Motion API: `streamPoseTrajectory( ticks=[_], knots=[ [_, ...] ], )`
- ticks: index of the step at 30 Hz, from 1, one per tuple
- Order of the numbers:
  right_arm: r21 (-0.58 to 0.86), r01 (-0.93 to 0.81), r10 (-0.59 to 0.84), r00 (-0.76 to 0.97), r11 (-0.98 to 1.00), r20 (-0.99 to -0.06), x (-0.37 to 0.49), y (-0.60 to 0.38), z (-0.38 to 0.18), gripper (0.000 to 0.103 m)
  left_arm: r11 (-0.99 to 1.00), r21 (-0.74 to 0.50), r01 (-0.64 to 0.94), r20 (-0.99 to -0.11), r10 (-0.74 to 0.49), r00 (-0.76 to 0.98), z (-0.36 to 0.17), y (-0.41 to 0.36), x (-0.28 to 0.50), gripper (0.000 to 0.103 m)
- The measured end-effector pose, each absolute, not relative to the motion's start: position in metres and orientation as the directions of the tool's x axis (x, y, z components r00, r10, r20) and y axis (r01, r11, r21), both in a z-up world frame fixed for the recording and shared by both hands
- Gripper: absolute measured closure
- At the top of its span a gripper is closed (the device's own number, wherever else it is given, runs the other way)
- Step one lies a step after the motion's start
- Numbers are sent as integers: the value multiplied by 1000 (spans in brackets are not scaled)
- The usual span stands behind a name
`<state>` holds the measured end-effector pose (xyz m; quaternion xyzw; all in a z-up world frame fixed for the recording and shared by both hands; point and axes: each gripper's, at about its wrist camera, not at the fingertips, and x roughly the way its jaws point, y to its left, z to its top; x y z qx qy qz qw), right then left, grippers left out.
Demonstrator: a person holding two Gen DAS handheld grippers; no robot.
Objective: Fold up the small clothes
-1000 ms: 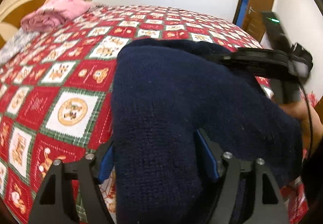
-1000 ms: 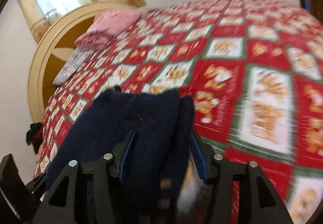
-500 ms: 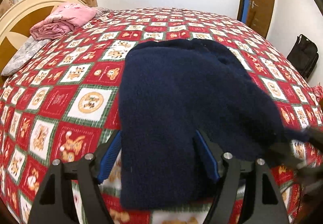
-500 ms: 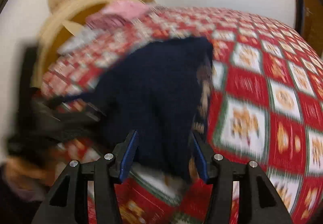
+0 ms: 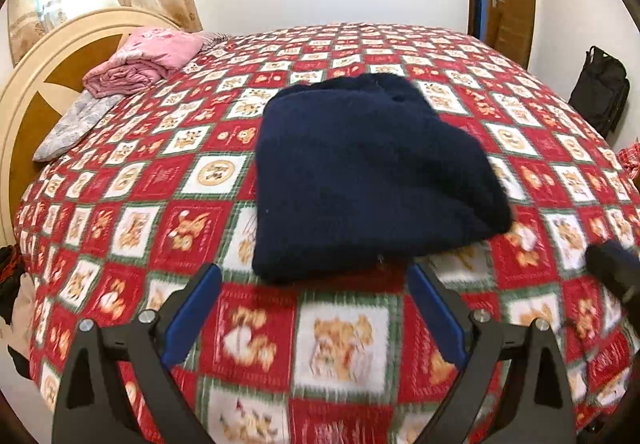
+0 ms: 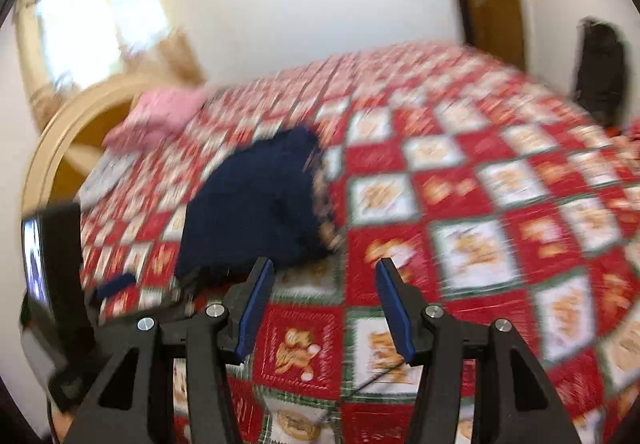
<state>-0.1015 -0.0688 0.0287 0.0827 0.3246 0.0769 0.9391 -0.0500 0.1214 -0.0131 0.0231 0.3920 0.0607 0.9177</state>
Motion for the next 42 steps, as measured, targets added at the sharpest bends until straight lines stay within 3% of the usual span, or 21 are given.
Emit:
streamPoseTrajectory(
  ticks=[5,8,13,15,21,28,33,42],
  knots=[
    [152,-119,167,919,981,-358,-167,-75,81,48,997,30,-74,-635,76,769,21,119,-98,2],
    [238,-215,275,926,947,-258,-194,-82,94,48,996,18,-86,-597,80,798,35,118,-117,2],
    [330,-319,391,903,889,-178,-216,-87,105,45,996,-40,-84,-570,46,821,51,119,-134,2],
    [366,-321,408,893,874,-192,-217,-90,109,34,996,-21,-82,-552,57,832,56,116,-141,2],
    [254,-166,241,923,953,-299,-218,-86,99,34,994,18,-108,-485,103,868,65,112,-163,0],
    [234,-125,219,871,964,-439,-198,-85,72,34,988,74,-137,-415,155,896,70,102,-174,0],
    [207,-117,194,890,971,-412,-200,-86,73,34,982,111,-152,-391,184,902,72,97,-177,0],
    [187,-117,184,898,975,-399,-203,-85,75,34,987,64,-149,-417,162,894,72,99,-177,0]
  ],
)
